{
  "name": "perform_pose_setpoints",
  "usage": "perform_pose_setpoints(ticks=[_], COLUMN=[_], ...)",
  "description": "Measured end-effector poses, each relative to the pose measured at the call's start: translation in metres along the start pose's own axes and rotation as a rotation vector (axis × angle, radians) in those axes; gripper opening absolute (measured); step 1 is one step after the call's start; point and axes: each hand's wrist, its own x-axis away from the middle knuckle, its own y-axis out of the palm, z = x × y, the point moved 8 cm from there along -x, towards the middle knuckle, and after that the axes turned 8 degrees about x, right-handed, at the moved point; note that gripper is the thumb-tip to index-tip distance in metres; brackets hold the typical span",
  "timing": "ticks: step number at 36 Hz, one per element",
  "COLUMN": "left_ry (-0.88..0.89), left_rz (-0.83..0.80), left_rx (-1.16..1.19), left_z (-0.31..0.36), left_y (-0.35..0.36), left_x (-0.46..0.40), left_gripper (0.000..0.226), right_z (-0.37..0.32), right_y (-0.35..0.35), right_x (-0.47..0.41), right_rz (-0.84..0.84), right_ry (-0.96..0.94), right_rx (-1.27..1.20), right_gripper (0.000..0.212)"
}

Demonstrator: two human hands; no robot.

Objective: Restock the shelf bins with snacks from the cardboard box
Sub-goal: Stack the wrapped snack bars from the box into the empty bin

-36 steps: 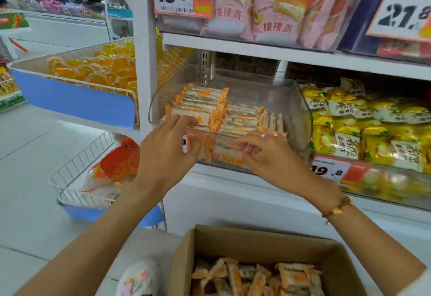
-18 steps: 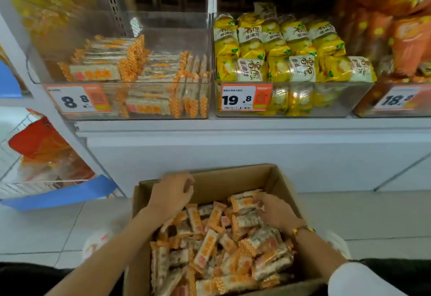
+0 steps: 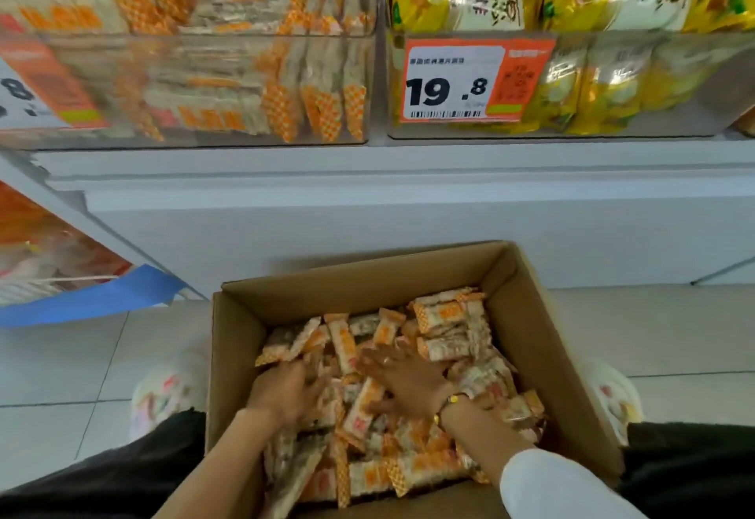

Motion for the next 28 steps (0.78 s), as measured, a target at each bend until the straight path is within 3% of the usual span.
perform_pose_setpoints(ticks=[5, 8, 11, 14, 16, 21, 25, 28], left_ry=[-0.178, -0.241, -0.242, -0.243, -0.233, -0.244, -0.321, -0.397], left_rz=[0.070, -0.006, -0.001, 0.002, -0.008, 0.016, 0.027, -0.020], left_rx=[-0.075, -0.166, -0.271, -0.204, -0.077, 0.502, 0.994, 1.234], left_z=[-0.010, -0.006, 0.004, 0.009, 0.011, 0.021, 0.047, 0.055], left_y=[-0.004, 0.010, 0.014, 0.011, 0.008, -0.001, -0.019, -0.023], left_x=[0.001, -0.002, -0.004, 0.000, 0.002, 0.002, 0.016, 0.035], left_gripper=[0.028, 0.052, 0.046, 0.038, 0.036, 0.046, 0.039, 0.036], right_z=[0.002, 0.000, 0.004, 0.014, 0.019, 0.030, 0.046, 0.053], right_y=[0.002, -0.017, -0.022, -0.022, -0.024, -0.033, -0.039, -0.051], right_x=[-0.002, 0.000, 0.007, 0.020, 0.029, 0.045, 0.057, 0.069], right_rz=[0.051, 0.097, 0.115, 0.108, 0.105, 0.160, 0.194, 0.270], right_ry=[0.018, 0.011, 0.034, 0.139, 0.195, 0.295, 0.426, 0.439], right_rx=[0.113, 0.218, 0.318, 0.232, 0.155, -0.109, -0.496, -0.734], right_gripper=[0.064, 0.057, 0.044, 0.052, 0.055, 0.021, 0.028, 0.020])
